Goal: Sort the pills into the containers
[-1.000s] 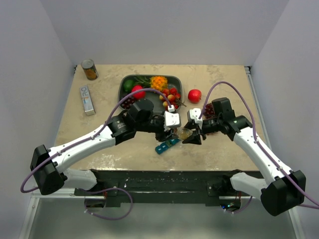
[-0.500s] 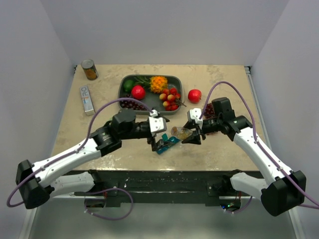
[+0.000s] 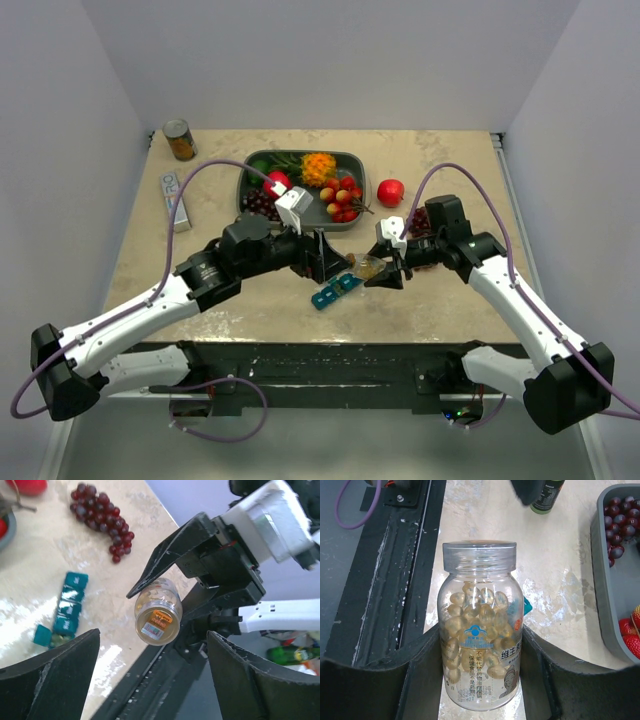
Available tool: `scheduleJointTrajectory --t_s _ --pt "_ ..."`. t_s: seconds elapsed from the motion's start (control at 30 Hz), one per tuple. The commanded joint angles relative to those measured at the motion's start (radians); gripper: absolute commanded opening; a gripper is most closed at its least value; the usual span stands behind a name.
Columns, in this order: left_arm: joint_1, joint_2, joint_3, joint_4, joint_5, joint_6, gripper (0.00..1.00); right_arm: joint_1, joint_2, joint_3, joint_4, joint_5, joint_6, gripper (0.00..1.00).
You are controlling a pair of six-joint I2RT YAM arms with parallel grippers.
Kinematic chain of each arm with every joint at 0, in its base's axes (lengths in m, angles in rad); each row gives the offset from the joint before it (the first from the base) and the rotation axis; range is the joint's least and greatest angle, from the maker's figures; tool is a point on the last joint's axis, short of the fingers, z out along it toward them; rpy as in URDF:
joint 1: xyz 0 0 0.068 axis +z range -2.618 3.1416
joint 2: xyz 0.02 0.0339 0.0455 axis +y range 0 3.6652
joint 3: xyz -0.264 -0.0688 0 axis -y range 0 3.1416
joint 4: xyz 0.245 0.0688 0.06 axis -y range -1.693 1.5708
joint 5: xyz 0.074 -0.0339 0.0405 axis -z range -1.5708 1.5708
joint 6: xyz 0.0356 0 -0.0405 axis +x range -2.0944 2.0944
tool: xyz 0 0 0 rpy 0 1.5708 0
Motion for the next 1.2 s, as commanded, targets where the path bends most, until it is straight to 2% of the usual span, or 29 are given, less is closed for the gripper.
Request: scheduleJointTrajectory --t_s 0.0,0.23,0.27,0.33,0.43,0.5,0.57,0.6,0.63,0.67,0.7,0.73,0.77,0.8,0.87,0.9,1.0,1.1,1.13,1.17 --pt "-0.02 0.042 0.053 -0.006 -0.027 -0.256 0.89 0.0 -0.02 0.015 0.032 -0.022 0.01 0.0" --pt "-0.053 0.137 0.119 -0.052 -0.061 -0.274 0.82 0.0 -0.02 0.015 0.033 -0.024 0.012 0.0" --pt "-0.058 0.141 0.118 -0.046 -0.058 -0.273 0.76 0.0 -0.018 0.015 0.034 -0.024 0.012 0.0" --pt "-0.061 0.151 0.122 -0.047 -0.055 -0.267 0.71 0.0 -0.018 0.015 0.034 -0.024 0.012 0.0" --pt "-0.063 0.163 0.134 -0.073 -0.059 -0.245 0.55 0.001 -0.018 0.015 0.034 -0.024 0.013 0.0" --pt "-0.064 0.174 0.144 -0.087 -0.059 -0.216 0.51 0.0 -0.018 0.014 0.034 -0.024 0.013 0.0" --pt "-0.064 0.177 0.148 -0.096 -0.056 -0.184 0.36 0.0 -0.018 0.014 0.034 -0.024 0.015 0.0" --pt "-0.064 0.178 0.15 -0.099 -0.055 -0.131 0.3 0.0 -0.018 0.014 0.034 -0.024 0.015 0.0" --pt "-0.064 0.177 0.15 -0.096 -0.036 -0.092 0.16 0.001 -0.018 0.014 0.036 -0.024 0.015 0.0" --pt "-0.063 0.177 0.147 -0.089 -0.016 -0.046 0.14 0.0 -0.018 0.014 0.036 -0.024 0.015 0.0" --pt "-0.061 0.169 0.125 -0.067 0.055 0.103 0.13 0.0 -0.017 0.014 0.034 -0.024 0.015 0.0" --pt "-0.058 0.165 0.116 -0.031 0.083 0.174 0.09 0.001 -0.018 0.014 0.034 -0.025 0.015 0.0" --pt "-0.052 0.163 0.104 -0.018 0.125 0.24 0.08 0.001 -0.018 0.014 0.034 -0.024 0.015 0.0" --pt "-0.046 0.158 0.072 0.012 0.251 0.422 0.08 0.0 -0.02 0.012 0.036 -0.024 0.013 0.0" --pt "-0.043 0.158 0.053 0.009 0.316 0.578 0.08 0.0 -0.02 0.012 0.036 -0.025 0.013 0.0" --pt "-0.041 0.161 0.039 0.0 0.361 0.788 0.09 0.001 -0.018 0.012 0.036 -0.027 0.013 0.0" --pt "-0.035 0.177 0.013 -0.014 0.403 1.044 0.12 0.0 -0.017 0.011 0.037 -0.025 0.013 0.0" --pt "-0.004 0.209 0.009 0.09 0.41 1.086 0.33 0.001 -0.014 0.011 0.037 -0.021 0.013 0.0" --pt "0.017 0.217 0.012 0.114 0.415 1.072 0.46 0.003 -0.014 0.011 0.037 -0.021 0.013 0.0" --pt "0.023 0.221 0.015 0.123 0.413 1.059 0.5 0.001 -0.014 0.011 0.037 -0.021 0.013 0.0"
